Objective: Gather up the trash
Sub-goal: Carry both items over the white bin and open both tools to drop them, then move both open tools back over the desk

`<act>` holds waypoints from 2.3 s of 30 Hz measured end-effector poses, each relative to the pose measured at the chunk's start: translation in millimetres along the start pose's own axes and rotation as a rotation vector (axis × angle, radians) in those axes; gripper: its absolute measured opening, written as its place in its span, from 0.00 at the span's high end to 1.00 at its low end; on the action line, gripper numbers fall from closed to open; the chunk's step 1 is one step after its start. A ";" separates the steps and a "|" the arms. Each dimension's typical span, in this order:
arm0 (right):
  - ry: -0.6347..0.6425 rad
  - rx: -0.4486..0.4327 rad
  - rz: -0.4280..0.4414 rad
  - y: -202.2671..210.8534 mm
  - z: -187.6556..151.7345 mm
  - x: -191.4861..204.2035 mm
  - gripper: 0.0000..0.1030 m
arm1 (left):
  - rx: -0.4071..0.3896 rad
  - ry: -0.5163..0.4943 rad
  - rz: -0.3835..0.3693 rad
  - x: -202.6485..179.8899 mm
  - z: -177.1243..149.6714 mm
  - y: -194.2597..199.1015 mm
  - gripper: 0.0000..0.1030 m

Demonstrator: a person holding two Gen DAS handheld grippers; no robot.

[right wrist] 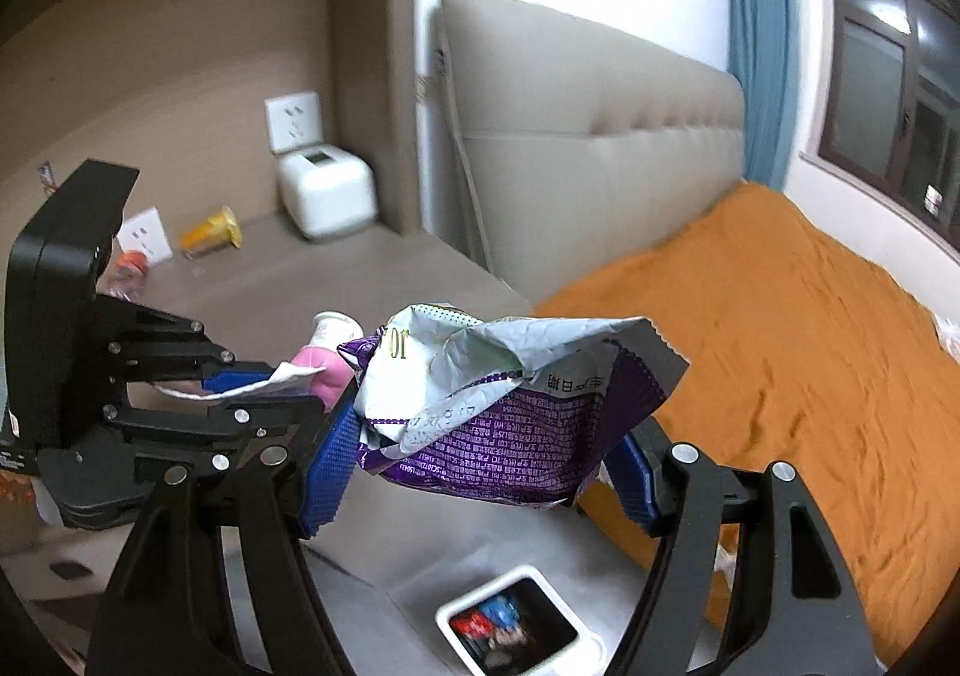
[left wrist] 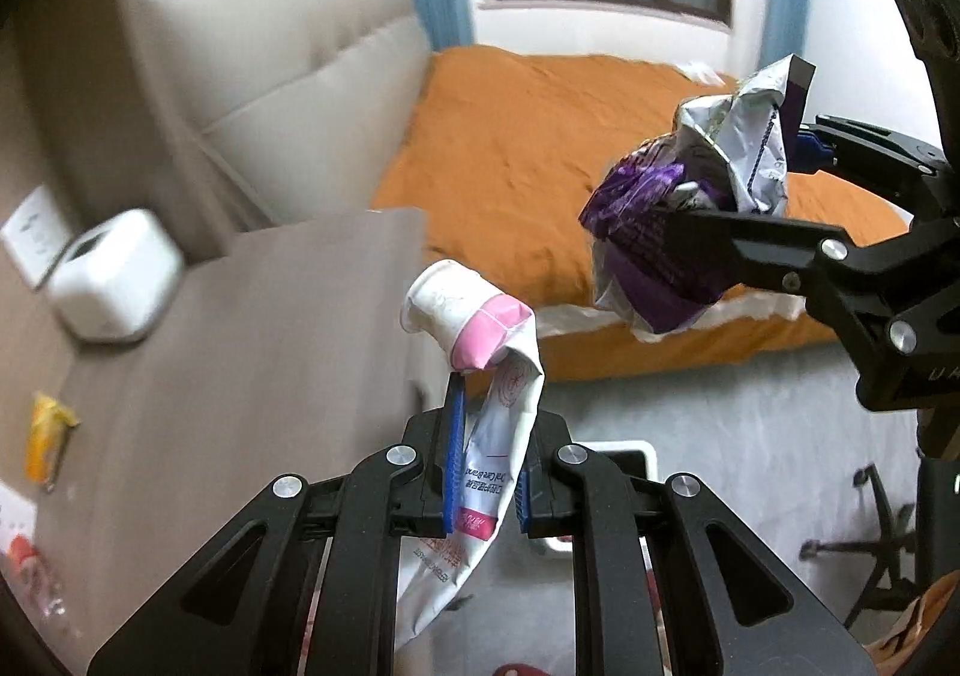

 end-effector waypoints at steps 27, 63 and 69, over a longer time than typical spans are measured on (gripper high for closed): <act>0.153 0.457 0.093 -249.3 -379.3 -85.2 0.16 | 0.409 -0.201 -0.291 -140.1 -211.4 -398.4 0.83; 0.069 0.403 -0.014 -164.0 -263.7 -82.2 0.04 | 0.237 -0.167 -0.223 -109.3 -123.4 -278.1 0.05; -0.035 0.297 -0.087 -110.1 -201.7 -81.1 0.04 | 0.135 -0.108 -0.179 -89.2 -78.3 -206.9 0.05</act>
Point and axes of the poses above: each gripper's, at about its wrist camera, not at the fingertips, and y roughly against the way its jaws point, x to its left, z to its top, the point moved 2 cm from there along -y, roughly the way its jaws point, and after that the axes turned 2 degrees about -y, right-handed, at the moved point
